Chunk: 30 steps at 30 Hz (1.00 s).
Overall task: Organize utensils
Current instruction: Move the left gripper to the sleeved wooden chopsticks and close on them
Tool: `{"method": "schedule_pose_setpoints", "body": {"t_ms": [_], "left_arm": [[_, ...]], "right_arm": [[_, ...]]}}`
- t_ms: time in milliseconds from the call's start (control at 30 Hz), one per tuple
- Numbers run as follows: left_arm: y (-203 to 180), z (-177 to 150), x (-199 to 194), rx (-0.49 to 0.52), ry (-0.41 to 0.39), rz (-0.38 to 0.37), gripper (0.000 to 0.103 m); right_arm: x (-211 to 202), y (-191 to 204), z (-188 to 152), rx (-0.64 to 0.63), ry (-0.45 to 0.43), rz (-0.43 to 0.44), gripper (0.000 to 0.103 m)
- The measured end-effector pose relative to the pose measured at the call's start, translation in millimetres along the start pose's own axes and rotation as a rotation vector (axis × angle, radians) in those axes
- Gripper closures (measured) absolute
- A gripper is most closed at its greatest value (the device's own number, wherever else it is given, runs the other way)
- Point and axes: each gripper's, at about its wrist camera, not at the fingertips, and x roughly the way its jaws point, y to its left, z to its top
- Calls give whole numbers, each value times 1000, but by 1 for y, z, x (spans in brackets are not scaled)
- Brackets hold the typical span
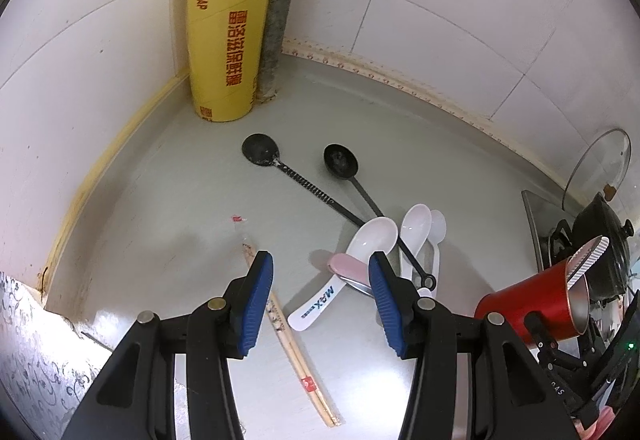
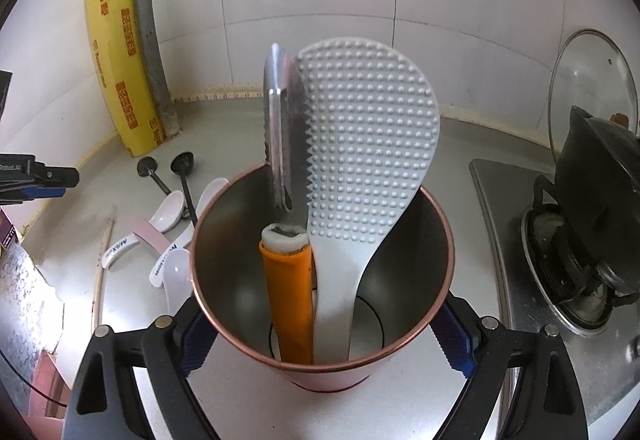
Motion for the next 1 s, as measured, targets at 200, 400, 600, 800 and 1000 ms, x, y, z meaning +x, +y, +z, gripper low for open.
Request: {"method": "schedule_pose_setpoints", "body": {"t_ms": [200, 400, 600, 800, 1000], "left_arm": [[16, -6, 5, -43, 16, 20, 52], [35, -16, 28, -105, 74, 63, 52], [46, -23, 61, -147, 156, 95, 52], [39, -15, 83, -98, 191, 145, 52], [24, -4, 100, -28, 214, 178, 57]], "right_arm": [[8, 1, 2, 18, 13, 19, 10], [8, -8, 0, 53, 23, 37, 10], [10, -7, 0, 46, 35, 28, 10], [12, -7, 0, 45, 42, 27, 10], [13, -7, 0, 39, 39, 17, 10]]}}
